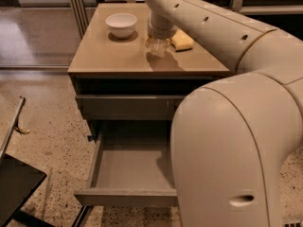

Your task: Place water bottle into middle drawer

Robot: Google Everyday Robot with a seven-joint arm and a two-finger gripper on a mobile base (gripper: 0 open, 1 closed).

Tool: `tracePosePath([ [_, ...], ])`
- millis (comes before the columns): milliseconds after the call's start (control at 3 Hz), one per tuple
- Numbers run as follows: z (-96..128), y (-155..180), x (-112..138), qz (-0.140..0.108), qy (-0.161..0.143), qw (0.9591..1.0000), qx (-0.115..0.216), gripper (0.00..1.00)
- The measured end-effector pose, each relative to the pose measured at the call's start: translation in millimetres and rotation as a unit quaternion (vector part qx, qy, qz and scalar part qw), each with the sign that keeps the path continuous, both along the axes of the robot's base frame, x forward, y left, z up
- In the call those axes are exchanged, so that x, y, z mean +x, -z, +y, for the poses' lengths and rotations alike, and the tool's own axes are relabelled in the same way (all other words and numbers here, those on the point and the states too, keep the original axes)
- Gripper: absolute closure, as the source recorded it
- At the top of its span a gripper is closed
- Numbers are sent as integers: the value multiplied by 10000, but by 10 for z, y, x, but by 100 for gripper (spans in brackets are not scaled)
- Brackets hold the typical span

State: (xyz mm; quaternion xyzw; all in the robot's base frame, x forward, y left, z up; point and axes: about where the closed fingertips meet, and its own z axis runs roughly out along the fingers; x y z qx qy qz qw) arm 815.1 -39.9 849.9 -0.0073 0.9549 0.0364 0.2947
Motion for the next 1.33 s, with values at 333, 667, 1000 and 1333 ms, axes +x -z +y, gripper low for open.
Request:
tracePosePath([
  [333,-160,-272,-295,-280,-99,9995,87,100],
  [667,-283,-563,-806,-634,-530,9963,234,100],
  [1000,-394,-711,-1347,-880,-1040,9892,542,100],
  [1333,-506,-756,-1761,-927,-1390,9812,965,100],
])
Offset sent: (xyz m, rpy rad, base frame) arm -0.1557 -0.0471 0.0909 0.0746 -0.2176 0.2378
